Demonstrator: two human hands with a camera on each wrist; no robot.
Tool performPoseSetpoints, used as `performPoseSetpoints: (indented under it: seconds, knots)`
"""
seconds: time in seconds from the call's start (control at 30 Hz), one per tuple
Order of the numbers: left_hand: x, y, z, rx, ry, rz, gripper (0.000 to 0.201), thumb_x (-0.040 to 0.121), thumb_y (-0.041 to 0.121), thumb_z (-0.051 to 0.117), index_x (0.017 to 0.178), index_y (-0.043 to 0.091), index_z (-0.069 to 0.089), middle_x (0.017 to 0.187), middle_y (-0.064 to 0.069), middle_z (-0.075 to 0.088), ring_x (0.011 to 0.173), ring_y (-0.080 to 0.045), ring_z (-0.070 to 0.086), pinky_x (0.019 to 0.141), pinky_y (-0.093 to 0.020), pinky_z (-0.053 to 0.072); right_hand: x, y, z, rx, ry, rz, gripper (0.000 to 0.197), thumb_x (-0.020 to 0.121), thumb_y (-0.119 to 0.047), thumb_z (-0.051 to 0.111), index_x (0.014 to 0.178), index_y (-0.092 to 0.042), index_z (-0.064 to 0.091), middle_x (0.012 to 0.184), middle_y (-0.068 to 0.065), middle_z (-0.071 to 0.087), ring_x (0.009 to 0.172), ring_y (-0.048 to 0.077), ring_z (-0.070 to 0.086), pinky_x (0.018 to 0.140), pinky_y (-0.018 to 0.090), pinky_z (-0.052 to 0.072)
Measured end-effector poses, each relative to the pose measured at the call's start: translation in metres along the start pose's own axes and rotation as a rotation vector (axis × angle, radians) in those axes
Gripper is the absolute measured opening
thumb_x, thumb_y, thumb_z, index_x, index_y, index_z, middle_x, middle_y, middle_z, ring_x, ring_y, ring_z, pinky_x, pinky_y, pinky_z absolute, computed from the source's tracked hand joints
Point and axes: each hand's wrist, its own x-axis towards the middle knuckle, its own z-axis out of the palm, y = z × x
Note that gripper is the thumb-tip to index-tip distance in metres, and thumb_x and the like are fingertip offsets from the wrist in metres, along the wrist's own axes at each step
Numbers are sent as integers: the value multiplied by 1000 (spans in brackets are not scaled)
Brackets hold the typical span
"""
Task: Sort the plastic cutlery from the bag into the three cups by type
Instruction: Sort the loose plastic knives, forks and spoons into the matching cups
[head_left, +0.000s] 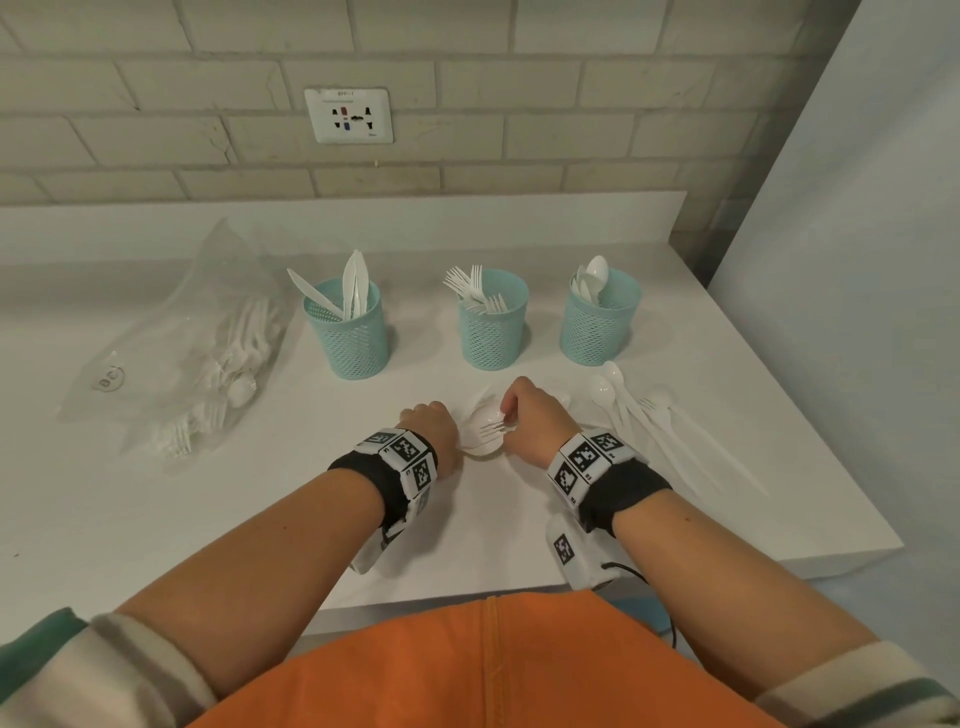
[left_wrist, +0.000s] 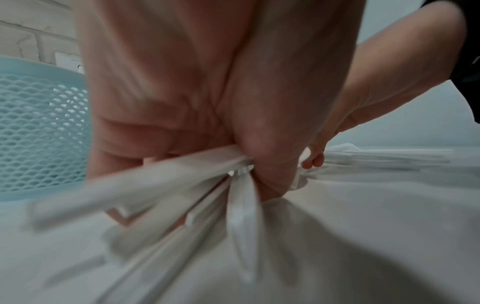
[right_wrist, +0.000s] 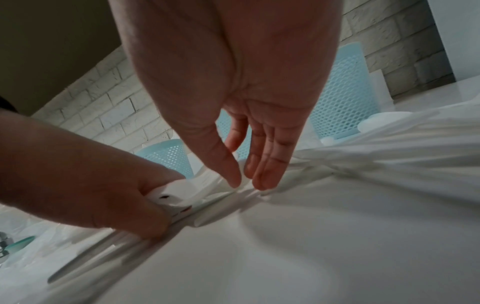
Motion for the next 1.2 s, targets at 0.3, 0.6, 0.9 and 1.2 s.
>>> performPoseSetpoints:
  seconds: [0.3, 0.6, 0.9, 1.2]
  knots:
    - [1, -2, -4, -94, -19, 14, 44, 89, 18, 57, 124, 0, 37, 128, -18, 48, 118, -36, 50, 94, -41, 42, 8, -7, 2, 76, -65, 70, 71, 82, -5, 54, 145, -14, 25, 129, 14, 55, 121, 28, 51, 104, 35, 40]
    - [4, -29, -32, -323, 177, 232, 26, 89, 22, 54, 104, 5, 42, 113, -18, 42, 91, -33, 52, 77, -39, 48, 7, -33, -27, 288, 99, -143, 45, 92, -9, 45, 136, -16, 41, 138, 9, 35, 122, 21, 46, 103, 28, 32]
    - [-9, -29, -36, -996, 205, 352, 40, 96, 22, 50, 133, 25, 35, 70, 2, 58, 52, -8, 56, 47, -18, 44, 15, -69, -29, 430, 229, -313, 63, 84, -23, 68, 139, -23, 36, 129, 6, 36, 121, 19, 43, 108, 33, 37]
    - [0, -41, -46, -1061, 251, 318, 11, 92, 5, 53, 98, 14, 57, 76, 7, 57, 62, 3, 50, 60, -12, 39, 29, -95, -20, 440, 109, -401, 68, 89, -4, 58, 146, -20, 26, 142, 5, 38, 131, 19, 40, 111, 41, 36]
